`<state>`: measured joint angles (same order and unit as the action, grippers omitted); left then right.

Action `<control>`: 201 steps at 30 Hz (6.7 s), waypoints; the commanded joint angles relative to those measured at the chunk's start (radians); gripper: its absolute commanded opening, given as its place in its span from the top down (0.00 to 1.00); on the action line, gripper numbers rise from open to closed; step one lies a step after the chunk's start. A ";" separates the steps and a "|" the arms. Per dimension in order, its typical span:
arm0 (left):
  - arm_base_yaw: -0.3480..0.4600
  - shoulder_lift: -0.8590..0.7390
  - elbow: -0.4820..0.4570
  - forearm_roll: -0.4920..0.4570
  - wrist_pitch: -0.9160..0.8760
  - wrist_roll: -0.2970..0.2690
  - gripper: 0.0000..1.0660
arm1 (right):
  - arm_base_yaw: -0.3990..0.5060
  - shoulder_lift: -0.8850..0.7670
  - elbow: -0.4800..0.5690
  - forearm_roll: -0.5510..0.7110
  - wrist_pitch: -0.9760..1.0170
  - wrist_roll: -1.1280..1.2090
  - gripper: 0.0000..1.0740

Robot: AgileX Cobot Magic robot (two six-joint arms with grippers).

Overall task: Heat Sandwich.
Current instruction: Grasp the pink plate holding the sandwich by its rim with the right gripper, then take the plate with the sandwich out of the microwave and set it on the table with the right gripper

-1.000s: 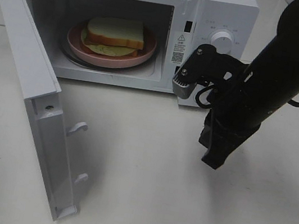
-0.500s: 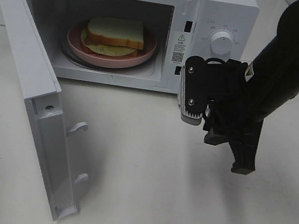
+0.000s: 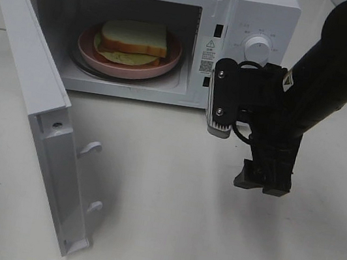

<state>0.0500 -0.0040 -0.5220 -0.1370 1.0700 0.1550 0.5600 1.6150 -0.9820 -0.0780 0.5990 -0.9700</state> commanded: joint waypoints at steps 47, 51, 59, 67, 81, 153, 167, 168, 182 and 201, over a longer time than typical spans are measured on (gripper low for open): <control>-0.002 -0.009 0.003 0.001 0.002 -0.001 0.08 | 0.119 0.416 -0.588 -0.150 -0.030 -0.026 0.22; -0.002 -0.009 0.003 0.001 0.002 -0.001 0.08 | 0.119 0.464 -0.638 -0.150 -0.031 -0.024 0.23; -0.002 -0.009 0.003 0.001 0.002 -0.001 0.08 | 0.125 0.575 -0.752 -0.147 -0.031 -0.017 0.25; -0.002 -0.009 0.003 0.001 0.002 -0.001 0.08 | 0.131 0.675 -0.879 -0.142 -0.019 0.035 0.27; -0.002 -0.009 0.003 0.001 0.002 -0.001 0.08 | 0.131 0.805 -1.043 -0.124 0.030 0.055 0.29; -0.002 -0.009 0.003 0.013 0.002 -0.001 0.08 | 0.128 0.631 -0.857 -0.026 0.104 -0.221 1.00; -0.002 -0.009 0.003 0.013 0.002 -0.001 0.08 | 0.128 0.529 -0.713 0.063 0.084 -0.351 1.00; -0.002 -0.009 0.003 0.013 0.002 -0.001 0.08 | 0.128 0.509 -0.682 0.072 0.075 -0.380 1.00; -0.002 -0.009 0.003 0.013 0.002 -0.001 0.08 | 0.131 0.358 -0.483 0.096 0.001 -0.504 1.00; -0.002 -0.009 0.003 0.013 0.002 -0.001 0.08 | 0.142 0.134 -0.230 0.133 -0.082 -0.560 1.00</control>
<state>0.0500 -0.0040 -0.5220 -0.1220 1.0700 0.1550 0.6970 1.7900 -1.2380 0.0480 0.5560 -1.5160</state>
